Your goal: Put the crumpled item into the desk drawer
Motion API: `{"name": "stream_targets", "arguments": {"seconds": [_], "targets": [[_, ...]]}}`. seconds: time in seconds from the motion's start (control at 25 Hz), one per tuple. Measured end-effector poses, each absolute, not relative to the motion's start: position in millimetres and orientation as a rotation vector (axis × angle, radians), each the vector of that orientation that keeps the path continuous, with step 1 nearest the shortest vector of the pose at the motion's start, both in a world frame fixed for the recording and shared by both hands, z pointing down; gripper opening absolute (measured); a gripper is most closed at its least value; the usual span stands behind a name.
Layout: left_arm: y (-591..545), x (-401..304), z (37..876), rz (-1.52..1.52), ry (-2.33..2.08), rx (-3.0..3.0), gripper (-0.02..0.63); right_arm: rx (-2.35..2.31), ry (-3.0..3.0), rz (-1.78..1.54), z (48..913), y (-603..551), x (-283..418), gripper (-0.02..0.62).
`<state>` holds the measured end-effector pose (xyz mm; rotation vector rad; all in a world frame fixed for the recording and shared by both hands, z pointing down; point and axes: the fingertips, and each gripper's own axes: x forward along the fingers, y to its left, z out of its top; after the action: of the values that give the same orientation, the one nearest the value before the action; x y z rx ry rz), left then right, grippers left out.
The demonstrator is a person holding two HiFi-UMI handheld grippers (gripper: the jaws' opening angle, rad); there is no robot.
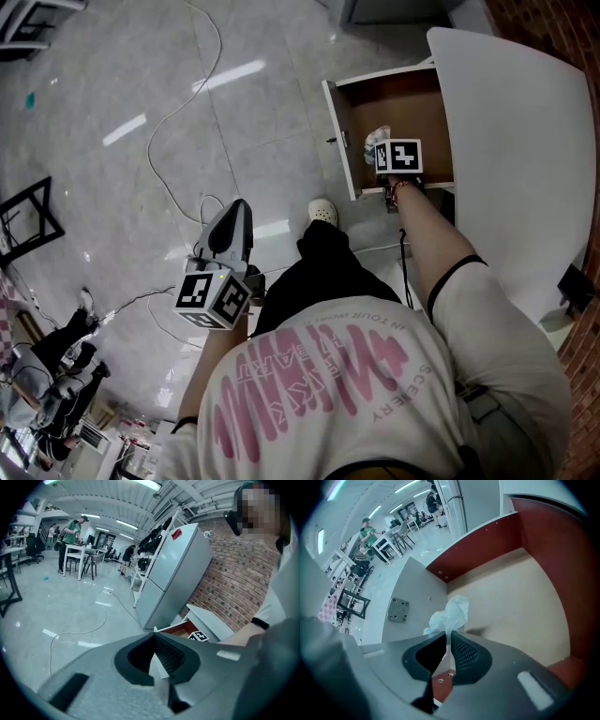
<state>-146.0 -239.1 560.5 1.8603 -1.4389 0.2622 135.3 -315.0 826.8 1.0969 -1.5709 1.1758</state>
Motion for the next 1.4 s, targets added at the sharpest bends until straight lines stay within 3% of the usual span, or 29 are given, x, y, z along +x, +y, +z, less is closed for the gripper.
{"name": "stream_targets", "arguments": {"seconds": [1.4], "targets": [[-226, -157, 572, 0.206, -1.476, 1.797, 0.005, 1.139, -1.523, 1.152, 843, -318, 131, 0.086]]}}
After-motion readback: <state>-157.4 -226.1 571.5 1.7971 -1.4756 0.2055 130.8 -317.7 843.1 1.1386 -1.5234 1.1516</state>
